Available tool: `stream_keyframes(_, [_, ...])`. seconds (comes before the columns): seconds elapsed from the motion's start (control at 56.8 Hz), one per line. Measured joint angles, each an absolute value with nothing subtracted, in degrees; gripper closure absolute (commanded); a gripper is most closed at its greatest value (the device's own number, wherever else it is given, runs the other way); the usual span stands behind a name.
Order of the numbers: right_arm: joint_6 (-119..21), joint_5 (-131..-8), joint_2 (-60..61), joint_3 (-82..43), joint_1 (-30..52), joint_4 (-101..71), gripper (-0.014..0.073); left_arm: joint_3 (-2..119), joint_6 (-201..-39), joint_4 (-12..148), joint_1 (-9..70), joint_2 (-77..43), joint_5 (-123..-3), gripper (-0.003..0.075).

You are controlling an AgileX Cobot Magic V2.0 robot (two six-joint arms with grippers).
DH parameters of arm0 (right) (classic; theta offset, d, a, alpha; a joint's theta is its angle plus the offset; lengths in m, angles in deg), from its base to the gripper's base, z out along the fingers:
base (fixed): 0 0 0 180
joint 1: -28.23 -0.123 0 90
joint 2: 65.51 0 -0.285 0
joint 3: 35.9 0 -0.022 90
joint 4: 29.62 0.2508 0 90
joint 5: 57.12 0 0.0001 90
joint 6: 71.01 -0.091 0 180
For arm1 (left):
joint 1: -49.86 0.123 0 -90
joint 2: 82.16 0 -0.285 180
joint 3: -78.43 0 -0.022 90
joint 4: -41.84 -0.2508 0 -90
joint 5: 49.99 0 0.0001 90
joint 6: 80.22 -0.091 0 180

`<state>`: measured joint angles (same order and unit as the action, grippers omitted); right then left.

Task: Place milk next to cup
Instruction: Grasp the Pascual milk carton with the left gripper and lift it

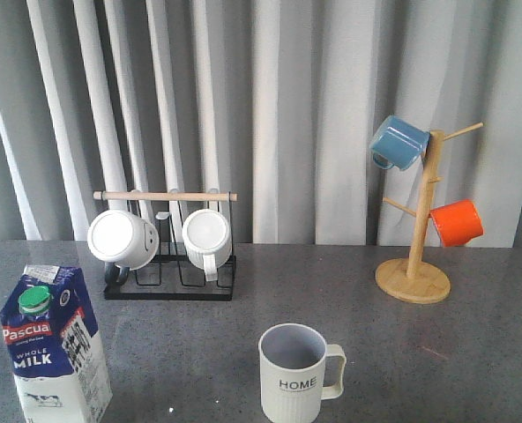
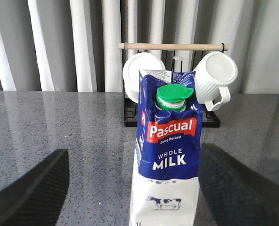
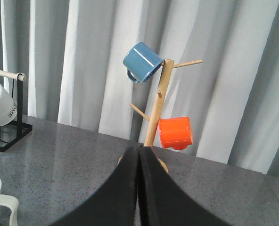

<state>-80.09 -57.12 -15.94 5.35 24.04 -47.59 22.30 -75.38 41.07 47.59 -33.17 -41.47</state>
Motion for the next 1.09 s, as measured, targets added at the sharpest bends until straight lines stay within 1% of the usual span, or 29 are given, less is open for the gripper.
stream_keyframes(0.018, [-80.1, -57.1, -15.9, 5.4, 24.0, -47.6, 0.0602, 22.3, -74.5, 41.1, 47.5, -33.2, -40.9, 0.0113])
stream_keyframes(0.106, [-80.1, -57.1, -15.9, 5.4, 24.0, -47.6, 0.0602, 22.5, -69.7, 41.1, 46.8, -33.2, -35.6, -0.0016])
stream_keyframes(0.246, [-80.1, -57.1, -15.9, 5.4, 24.0, -47.6, 0.0602, 25.8, -66.2, 38.8, 44.6, -31.8, -30.7, -0.0009])
stream_keyframes(0.405, [-80.1, -57.1, -15.9, 5.4, 24.0, -47.6, 0.0602, 31.9, -65.8, 35.1, 43.6, -23.3, -27.3, 0.0])
stream_keyframes(0.651, [-80.1, -57.1, -15.9, 5.4, 24.0, -47.6, 0.0602, 37.7, -65.8, 34.6, 43.6, -9.4, -26.6, 0.0002])
stream_keyframes(0.88, [-80.1, -57.1, -15.9, 5.4, 24.0, -47.6, 0.0602, 38.5, -65.8, 34.6, 43.7, 0.8, -26.4, 0.0011])
stream_keyframes(0.933, [-80.1, -57.1, -15.9, 5.4, 24.0, -47.6, 0.0602, 38.5, -65.8, 34.6, 43.8, 2.9, -26.5, 0.0028])
stream_keyframes(0.986, [-80.1, -57.1, -15.9, 5.4, 24.0, -47.6, 0.0602, 38.5, -65.8, 34.9, 44.2, 4.5, -26.5, 0.0071])
stream_keyframes(1.039, [-80.1, -57.1, -15.9, 5.4, 24.0, -47.6, 0.0602, 38.5, -65.8, 36.0, 44.4, 5.8, -26.5, 0.0163])
stream_keyframes(1.074, [-80.1, -57.1, -15.9, 5.4, 24.0, -47.6, 0.0602, 38.5, -65.8, 36.9, 44.5, 6.4, -26.4, 0.0239])
stream_keyframes(1.092, [-80.1, -57.1, -15.9, 5.4, 24.0, -47.6, 0.0602, 38.5, -65.8, 37.4, 44.5, 6.5, -26.3, 0.0288])
